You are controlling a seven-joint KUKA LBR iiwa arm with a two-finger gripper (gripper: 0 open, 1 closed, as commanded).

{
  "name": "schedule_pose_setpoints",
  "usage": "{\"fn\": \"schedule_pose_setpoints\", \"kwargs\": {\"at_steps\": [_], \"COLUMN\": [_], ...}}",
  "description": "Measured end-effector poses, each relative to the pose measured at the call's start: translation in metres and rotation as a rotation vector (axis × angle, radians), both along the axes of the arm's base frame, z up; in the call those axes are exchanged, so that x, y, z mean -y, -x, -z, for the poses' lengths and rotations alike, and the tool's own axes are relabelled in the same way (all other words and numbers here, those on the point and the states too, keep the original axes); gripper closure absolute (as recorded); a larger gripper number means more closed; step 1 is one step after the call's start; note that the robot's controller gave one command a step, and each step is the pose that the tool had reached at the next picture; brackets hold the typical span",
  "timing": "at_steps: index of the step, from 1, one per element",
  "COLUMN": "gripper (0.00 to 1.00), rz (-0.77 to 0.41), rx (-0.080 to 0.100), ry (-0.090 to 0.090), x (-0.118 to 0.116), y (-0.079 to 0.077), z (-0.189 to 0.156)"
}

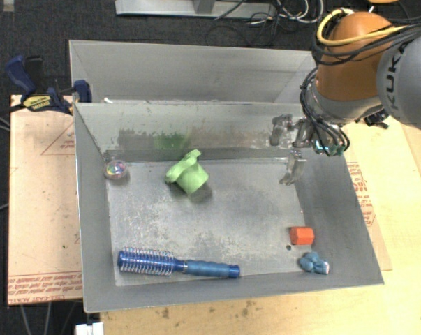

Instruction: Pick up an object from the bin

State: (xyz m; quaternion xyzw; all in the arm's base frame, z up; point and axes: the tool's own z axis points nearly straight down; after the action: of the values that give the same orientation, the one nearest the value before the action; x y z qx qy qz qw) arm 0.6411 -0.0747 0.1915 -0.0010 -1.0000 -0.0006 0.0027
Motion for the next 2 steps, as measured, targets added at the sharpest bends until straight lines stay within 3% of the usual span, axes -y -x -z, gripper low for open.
{"fn": "schedule_pose_setpoints", "kwargs": {"at_steps": [1,2], "gripper": [0.0,0.0], "rz": [-0.298,-0.382], "rx": [0.002,0.003], "ry": [0.0,-0.002], "x": [0.07,0.077], "y": [0.039,0.082], "z": [0.065,0.1]}}
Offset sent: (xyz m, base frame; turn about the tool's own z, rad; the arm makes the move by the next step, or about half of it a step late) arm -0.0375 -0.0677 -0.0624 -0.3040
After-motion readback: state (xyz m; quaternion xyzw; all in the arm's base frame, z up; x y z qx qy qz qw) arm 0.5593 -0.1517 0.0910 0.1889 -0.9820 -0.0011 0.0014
